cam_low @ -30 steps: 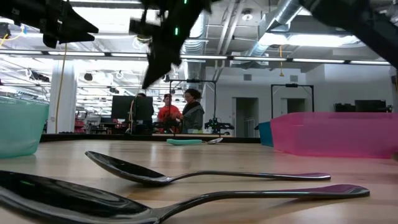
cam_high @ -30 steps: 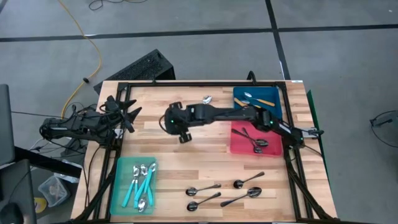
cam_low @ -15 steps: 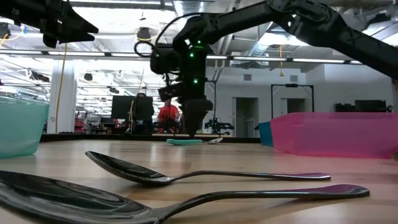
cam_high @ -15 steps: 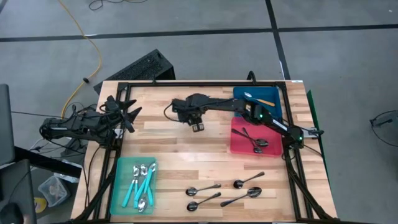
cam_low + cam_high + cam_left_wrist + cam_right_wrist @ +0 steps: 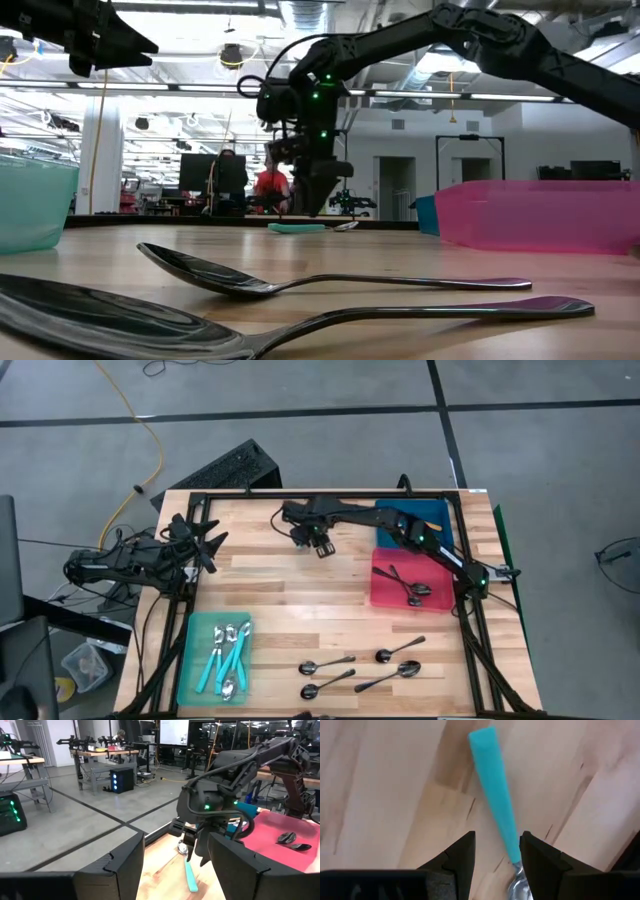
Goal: Sort silverware by color (type)
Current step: Put the blue spoon into the skyblue bin
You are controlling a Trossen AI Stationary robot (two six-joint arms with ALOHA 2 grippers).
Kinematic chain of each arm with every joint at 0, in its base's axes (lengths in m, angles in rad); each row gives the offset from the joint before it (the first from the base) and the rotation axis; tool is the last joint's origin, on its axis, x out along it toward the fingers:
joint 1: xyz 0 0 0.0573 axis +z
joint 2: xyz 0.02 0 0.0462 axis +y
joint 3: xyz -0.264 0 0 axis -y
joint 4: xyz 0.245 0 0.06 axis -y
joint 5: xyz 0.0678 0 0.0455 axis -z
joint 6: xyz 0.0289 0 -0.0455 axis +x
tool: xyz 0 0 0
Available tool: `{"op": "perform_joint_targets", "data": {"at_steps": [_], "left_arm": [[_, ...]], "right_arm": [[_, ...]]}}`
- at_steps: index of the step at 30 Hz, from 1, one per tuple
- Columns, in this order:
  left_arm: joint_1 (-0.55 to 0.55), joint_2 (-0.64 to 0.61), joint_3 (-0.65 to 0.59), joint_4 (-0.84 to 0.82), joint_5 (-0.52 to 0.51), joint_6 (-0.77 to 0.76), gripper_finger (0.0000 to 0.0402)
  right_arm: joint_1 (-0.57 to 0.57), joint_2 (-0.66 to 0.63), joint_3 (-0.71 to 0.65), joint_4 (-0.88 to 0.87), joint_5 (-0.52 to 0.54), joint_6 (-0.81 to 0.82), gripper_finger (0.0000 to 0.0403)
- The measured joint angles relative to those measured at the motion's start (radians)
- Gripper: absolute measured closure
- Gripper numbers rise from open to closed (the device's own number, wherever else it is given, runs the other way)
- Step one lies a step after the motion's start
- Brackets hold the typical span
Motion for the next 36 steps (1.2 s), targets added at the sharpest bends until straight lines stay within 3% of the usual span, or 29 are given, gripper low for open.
{"op": "perform_joint_targets", "data": {"at_steps": [4, 23, 36], "left_arm": [[0.000, 0.000, 0.000, 0.000, 0.000, 0.000, 0.0196], [0.000, 0.000, 0.000, 0.000, 0.000, -0.001, 0.0196], [0.000, 0.000, 0.000, 0.000, 0.000, -0.001, 0.0196]], "right_arm": [[-0.015, 0.000, 0.000, 0.031, -0.044, -0.016, 0.0228], [-0.032, 0.000, 0.000, 0.066, -0.046, -0.180, 0.0228], [-0.028, 0.001, 0.000, 0.078, -0.047, -0.142, 0.0228]]}}
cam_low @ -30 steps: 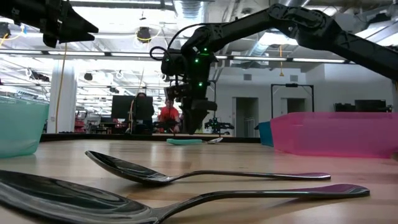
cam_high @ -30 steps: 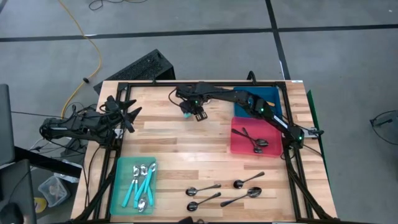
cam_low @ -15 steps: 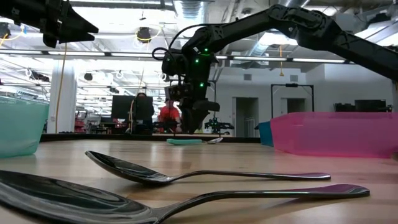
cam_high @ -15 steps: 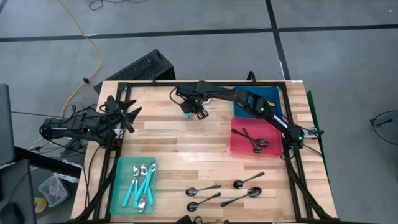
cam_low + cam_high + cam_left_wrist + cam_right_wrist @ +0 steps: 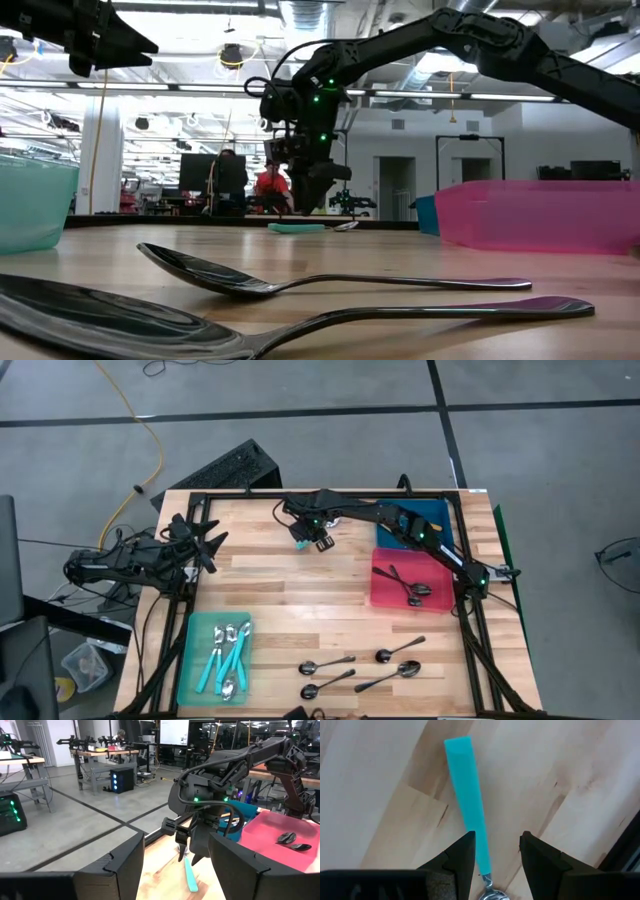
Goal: Sort silverware by color (type)
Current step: Put the blue spoon into the skyblue bin
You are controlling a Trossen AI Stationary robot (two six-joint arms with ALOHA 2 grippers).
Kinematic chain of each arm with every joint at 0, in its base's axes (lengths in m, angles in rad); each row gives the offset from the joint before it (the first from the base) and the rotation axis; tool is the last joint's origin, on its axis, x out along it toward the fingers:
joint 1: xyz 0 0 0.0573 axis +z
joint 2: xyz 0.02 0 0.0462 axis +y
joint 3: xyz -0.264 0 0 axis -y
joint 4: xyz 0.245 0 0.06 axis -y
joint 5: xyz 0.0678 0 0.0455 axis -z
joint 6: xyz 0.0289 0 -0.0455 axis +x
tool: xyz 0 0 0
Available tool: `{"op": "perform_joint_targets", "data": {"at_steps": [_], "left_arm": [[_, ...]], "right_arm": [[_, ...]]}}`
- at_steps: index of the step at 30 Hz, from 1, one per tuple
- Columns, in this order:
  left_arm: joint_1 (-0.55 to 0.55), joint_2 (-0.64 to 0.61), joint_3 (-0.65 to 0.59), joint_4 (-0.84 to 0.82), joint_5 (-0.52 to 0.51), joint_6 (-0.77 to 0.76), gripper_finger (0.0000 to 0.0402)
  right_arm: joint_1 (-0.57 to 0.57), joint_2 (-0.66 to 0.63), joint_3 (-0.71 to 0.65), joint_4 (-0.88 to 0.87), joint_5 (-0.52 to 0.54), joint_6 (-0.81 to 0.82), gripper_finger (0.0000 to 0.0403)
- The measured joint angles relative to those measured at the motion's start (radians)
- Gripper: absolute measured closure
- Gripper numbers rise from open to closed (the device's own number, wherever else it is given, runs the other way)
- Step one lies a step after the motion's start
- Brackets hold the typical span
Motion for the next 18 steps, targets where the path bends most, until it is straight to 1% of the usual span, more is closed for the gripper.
{"op": "perform_joint_targets", "data": {"at_steps": [5, 11, 14, 18], "left_arm": [[0.000, 0.000, 0.000, 0.000, 0.000, 0.000, 0.0196], [0.000, 0.000, 0.000, 0.000, 0.000, 0.000, 0.0196], [0.000, 0.000, 0.000, 0.000, 0.000, 0.001, 0.0196], [0.000, 0.000, 0.000, 0.000, 0.000, 0.001, 0.0196]], "right_arm": [[0.006, -0.014, 0.000, -0.014, -0.052, 0.011, 0.0228], [0.003, -0.014, 0.000, -0.040, -0.056, 0.011, 0.0228], [-0.003, -0.012, 0.000, -0.074, -0.056, -0.014, 0.0228], [-0.005, -0.006, 0.000, -0.070, -0.056, -0.040, 0.0228]]}}
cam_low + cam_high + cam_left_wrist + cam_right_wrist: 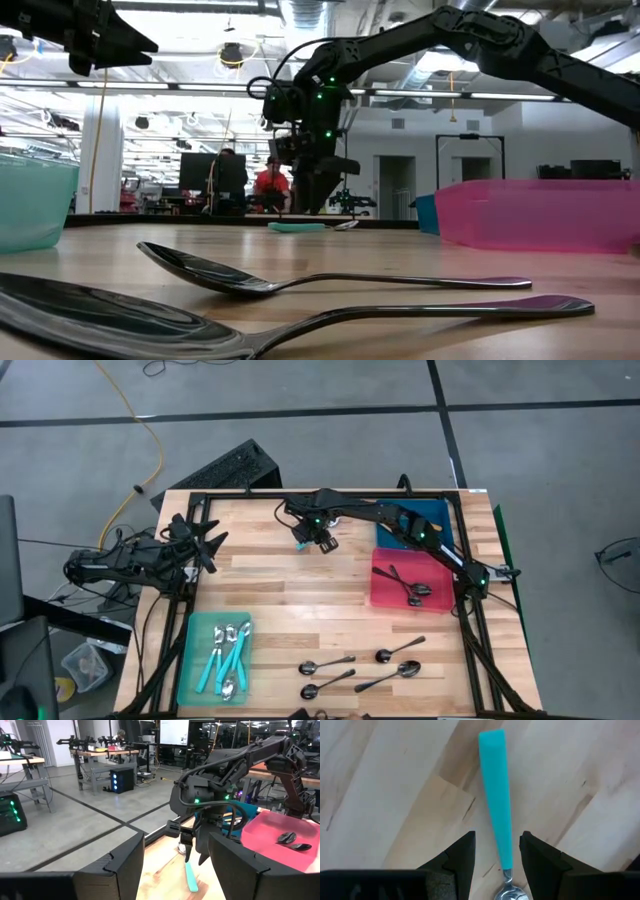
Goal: Sort silverware by color (type)
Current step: Put the blue spoon into the skyblue bin
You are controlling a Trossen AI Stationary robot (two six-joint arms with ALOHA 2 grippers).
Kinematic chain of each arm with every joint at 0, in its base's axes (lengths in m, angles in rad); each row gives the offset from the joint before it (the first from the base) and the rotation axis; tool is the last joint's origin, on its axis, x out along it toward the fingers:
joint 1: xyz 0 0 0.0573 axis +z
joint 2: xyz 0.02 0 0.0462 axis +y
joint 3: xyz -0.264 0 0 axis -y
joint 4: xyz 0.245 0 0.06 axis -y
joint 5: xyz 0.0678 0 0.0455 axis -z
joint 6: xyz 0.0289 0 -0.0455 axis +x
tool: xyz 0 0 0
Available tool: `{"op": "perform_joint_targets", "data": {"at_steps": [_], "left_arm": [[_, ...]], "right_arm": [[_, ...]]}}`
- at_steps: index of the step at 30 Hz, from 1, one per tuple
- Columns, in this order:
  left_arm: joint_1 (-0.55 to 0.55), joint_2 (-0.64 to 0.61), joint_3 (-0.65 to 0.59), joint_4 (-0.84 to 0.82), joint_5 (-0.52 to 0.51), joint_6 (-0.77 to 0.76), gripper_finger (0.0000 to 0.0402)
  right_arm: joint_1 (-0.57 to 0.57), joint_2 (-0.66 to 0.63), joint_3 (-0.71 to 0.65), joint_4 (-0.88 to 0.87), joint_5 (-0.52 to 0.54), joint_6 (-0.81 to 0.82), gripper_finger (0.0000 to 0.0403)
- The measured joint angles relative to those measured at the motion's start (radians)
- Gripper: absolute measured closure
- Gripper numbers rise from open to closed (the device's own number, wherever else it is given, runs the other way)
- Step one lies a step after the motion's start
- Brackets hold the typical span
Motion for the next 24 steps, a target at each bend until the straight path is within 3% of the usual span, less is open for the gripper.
{"op": "perform_joint_targets", "data": {"at_steps": [13, 24], "left_arm": [[0.000, 0.000, 0.000, 0.000, 0.000, 0.001, 0.0196], [0.000, 0.000, 0.000, 0.000, 0.000, 0.002, 0.0196]], "right_arm": [[-0.035, 0.000, 0.000, 0.073, -0.061, -0.046, 0.0228], [-0.046, -0.012, -0.002, 0.083, -0.077, 0.015, 0.0228]]}}
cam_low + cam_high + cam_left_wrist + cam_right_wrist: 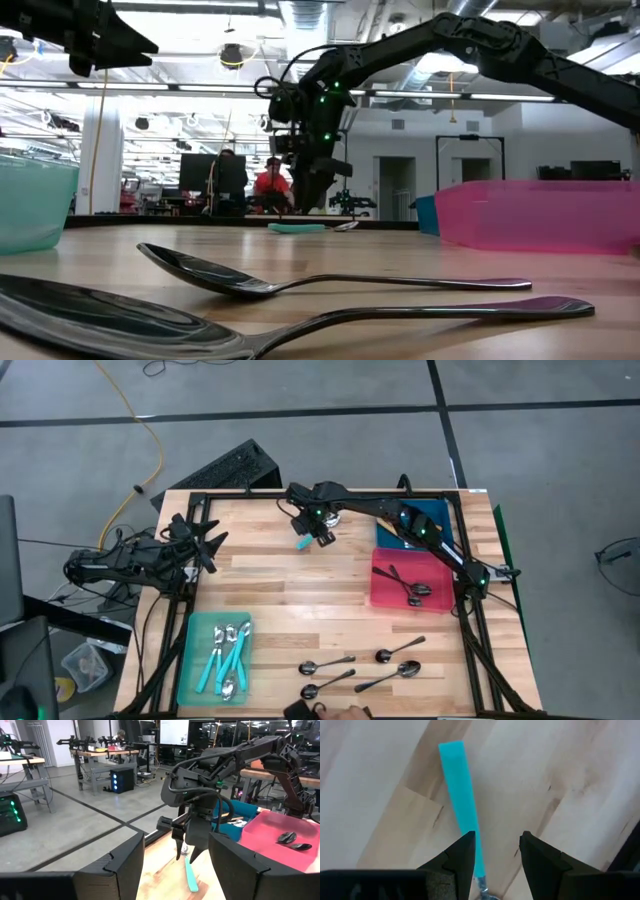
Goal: Sort silverware by color (type)
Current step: Put the blue spoon into the skyblue bin
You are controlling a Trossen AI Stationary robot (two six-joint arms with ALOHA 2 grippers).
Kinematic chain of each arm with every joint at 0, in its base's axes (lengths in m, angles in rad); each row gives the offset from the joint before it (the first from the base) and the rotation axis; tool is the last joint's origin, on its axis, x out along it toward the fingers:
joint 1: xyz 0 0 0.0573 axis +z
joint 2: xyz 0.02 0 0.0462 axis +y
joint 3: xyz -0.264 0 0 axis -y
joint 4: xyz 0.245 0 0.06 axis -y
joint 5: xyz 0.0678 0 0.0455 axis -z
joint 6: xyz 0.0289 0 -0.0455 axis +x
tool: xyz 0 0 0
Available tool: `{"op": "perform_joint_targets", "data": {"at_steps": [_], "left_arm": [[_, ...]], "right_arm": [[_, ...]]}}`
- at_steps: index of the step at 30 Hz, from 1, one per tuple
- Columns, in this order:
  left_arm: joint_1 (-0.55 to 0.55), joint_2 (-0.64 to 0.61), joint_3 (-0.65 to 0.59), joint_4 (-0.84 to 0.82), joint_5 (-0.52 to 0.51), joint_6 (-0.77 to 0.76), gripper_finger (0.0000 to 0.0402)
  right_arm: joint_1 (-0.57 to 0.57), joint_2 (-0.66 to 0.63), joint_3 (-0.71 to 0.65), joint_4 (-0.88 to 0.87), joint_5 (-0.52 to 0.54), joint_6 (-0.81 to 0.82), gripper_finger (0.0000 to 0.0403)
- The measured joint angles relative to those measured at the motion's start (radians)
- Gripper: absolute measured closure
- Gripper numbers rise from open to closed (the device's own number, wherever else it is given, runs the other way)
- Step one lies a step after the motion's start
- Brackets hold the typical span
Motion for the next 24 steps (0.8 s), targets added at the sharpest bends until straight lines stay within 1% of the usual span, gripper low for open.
{"op": "perform_joint_targets", "data": {"at_steps": [4, 5, 8, 10, 12, 15, 16, 19, 22, 24], "left_arm": [[0.000, 0.000, 0.000, 0.000, 0.000, 0.001, 0.0196], [0.000, 0.000, 0.000, 0.000, 0.000, 0.002, 0.0196], [0.000, 0.000, 0.000, 0.000, 0.000, 0.002, 0.0196], [0.000, 0.000, 0.000, 0.000, 0.000, 0.002, 0.0196], [0.000, 0.000, 0.000, 0.000, 0.000, 0.002, 0.0196], [0.000, 0.000, 0.000, 0.000, 0.000, 0.002, 0.0196], [0.000, 0.000, 0.000, 0.000, 0.000, 0.002, 0.0196], [0.000, 0.000, 0.000, 0.000, 0.000, 0.002, 0.0196], [0.000, 0.000, 0.000, 0.000, 0.000, 0.002, 0.0196], [0.000, 0.000, 0.000, 0.000, 0.000, 0.002, 0.0196]], "right_arm": [[-0.010, -0.034, 0.003, -0.017, 0.006, 0.089, 0.0234], [-0.016, -0.036, 0.003, -0.026, 0.023, 0.120, 0.0239], [-0.027, -0.034, 0.001, -0.062, 0.149, 0.230, 0.0264], [-0.033, -0.034, 0.001, -0.094, 0.204, 0.306, 0.0288], [-0.038, -0.042, 0.001, -0.139, 0.213, 0.407, 0.0318], [-0.039, -0.045, 0.002, -0.205, 0.214, 0.586, 0.0376], [-0.039, -0.045, 0.002, -0.224, 0.219, 0.642, 0.0385], [-0.038, -0.042, 0.002, -0.261, 0.231, 0.773, 0.0384], [-0.034, -0.038, 0.002, -0.250, 0.232, 0.818, 0.0385], [-0.029, -0.038, 0.001, -0.213, 0.216, 0.831, 0.0389]]}}
